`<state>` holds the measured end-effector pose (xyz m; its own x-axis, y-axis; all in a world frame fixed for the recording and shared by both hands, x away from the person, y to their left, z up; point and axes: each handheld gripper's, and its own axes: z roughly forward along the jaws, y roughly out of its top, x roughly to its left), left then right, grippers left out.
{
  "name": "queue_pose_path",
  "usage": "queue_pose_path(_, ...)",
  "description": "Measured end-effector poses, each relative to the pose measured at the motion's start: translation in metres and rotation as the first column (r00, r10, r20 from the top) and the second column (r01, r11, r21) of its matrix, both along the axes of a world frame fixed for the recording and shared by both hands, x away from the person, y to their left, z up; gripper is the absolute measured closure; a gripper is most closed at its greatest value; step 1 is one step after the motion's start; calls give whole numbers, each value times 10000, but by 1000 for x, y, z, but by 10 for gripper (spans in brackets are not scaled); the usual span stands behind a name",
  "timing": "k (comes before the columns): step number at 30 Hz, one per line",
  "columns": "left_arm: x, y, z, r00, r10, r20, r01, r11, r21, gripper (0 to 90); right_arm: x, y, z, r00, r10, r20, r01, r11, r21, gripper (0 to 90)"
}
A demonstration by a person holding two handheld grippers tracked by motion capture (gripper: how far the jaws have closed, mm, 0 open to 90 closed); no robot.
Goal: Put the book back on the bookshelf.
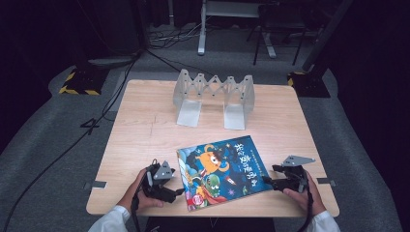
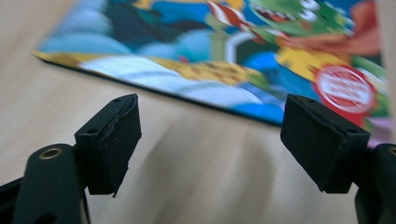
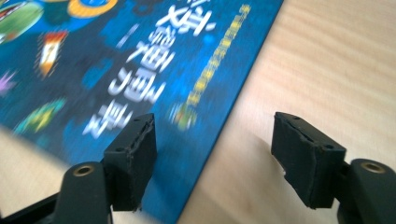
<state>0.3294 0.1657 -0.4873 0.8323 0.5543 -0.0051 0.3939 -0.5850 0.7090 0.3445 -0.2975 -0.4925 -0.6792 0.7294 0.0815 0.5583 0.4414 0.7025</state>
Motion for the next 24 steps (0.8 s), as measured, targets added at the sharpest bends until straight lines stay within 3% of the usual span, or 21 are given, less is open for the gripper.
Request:
queue_pose_path(2, 6, -1, 2, 9999, 138, 66, -139, 9998, 153, 194, -9, -4, -1, 10000, 41, -42, -40, 9999, 110, 321)
queue_pose_path(4, 29, -3, 5, 9986, 463, 267, -465, 9989, 60, 190, -16, -6, -2, 9998, 133, -145, -129, 9996, 260, 322)
queue_pose_path(6, 44, -5, 6, 9985, 550, 81, -550, 9985, -67, 190, -21, -5, -2, 9994, 301, -161, -296, 9992, 266, 317)
queue_pose_path(7, 44, -5, 6, 9985, 550, 81, -550, 9985, -67, 189, -21, -5, -2, 9994, 301, -161, -296, 9992, 266, 317)
queue_pose_path(8, 54, -7, 6, 9982, 599, 60, -599, 9982, -45, 189, -23, -1, -3, 9988, 476, -61, -476, 9989, 9, 303)
queue_pose_path(10, 68, -10, 3, 9979, 567, -298, -575, 9980, -264, 189, -24, 0, -3, 9985, 553, -34, -553, 9985, -39, 302)
queue_pose_path(13, 85, -18, -3, 9978, 386, -532, -385, 9993, 35, 183, -25, 3, -4, 9973, 732, 88, -731, 9973, -107, 300)
queue_pose_path(15, 94, -22, -8, 9962, 241, -838, -241, 9997, 10, 177, -25, 4, -4, 9971, 757, 87, -756, 9971, -50, 301)
queue_pose_path(18, 103, -25, -11, 9919, 122, -1261, -164, 9993, -325, 155, -25, 7, -5, 9959, 894, 143, -894, 9960, -36, 299)
queue_pose_path(20, 103, -28, -12, 9918, -202, -1260, 148, 9989, -437, 152, -26, 10, -5, 9948, 998, 222, -995, 9949, -139, 293)
queue_pose_path(21, 101, -30, -11, 9910, -508, -1241, 472, 9984, -318, 153, -26, 11, -5, 9943, 1039, 245, -1034, 9944, -196, 292)
queue_pose_path(24, 97, -32, -11, 9907, -476, -1277, 457, 9988, -172, 123, -25, 10, -5, 9943, 1035, 274, -1031, 9946, -136, 296)
